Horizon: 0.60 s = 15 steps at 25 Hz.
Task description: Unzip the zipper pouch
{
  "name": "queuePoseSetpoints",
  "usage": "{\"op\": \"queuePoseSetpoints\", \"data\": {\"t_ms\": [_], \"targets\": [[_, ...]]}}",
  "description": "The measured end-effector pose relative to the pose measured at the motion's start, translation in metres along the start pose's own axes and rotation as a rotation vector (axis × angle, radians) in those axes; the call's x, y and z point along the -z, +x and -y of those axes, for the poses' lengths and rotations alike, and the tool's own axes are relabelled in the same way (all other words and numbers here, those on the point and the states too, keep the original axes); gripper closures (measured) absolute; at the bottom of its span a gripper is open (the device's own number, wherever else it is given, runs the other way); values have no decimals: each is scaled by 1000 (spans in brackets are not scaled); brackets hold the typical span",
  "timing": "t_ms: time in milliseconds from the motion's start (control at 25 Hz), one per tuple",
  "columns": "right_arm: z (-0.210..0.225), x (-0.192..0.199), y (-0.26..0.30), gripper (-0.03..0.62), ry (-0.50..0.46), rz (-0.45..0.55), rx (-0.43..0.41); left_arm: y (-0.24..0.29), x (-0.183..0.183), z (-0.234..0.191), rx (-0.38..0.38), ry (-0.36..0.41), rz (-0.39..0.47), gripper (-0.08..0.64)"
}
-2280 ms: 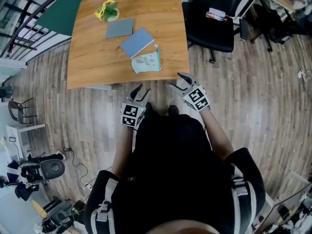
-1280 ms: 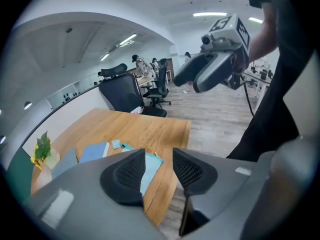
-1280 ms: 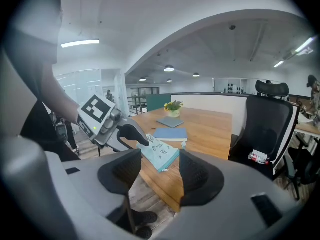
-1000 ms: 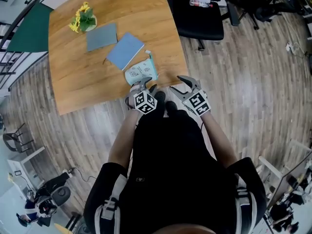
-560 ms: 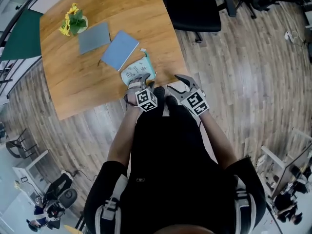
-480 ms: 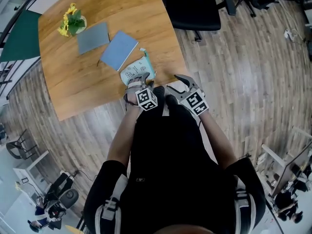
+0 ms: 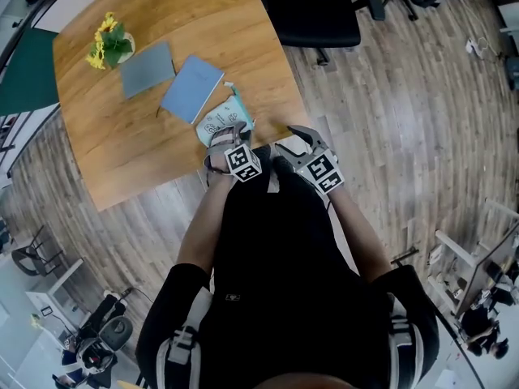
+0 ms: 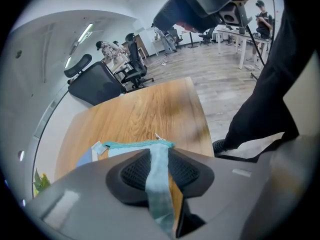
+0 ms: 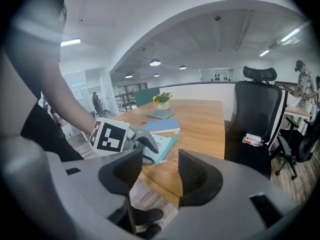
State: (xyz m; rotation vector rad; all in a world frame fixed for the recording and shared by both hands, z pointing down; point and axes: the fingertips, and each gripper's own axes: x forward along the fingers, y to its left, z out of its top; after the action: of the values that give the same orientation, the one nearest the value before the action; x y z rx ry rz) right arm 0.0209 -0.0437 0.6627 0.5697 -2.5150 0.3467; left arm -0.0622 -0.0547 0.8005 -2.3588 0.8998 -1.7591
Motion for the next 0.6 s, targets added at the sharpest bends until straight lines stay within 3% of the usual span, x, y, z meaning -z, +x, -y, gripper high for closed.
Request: {"op": "queuePoseSetpoints", "data": {"t_ms": [240, 600], "targets": [[1, -4, 3, 365, 11, 0, 22, -5, 3, -7, 24, -25, 9, 533], [-1, -19, 16, 376, 20, 13, 52, -40, -5, -35, 22, -79, 155, 548]]}}
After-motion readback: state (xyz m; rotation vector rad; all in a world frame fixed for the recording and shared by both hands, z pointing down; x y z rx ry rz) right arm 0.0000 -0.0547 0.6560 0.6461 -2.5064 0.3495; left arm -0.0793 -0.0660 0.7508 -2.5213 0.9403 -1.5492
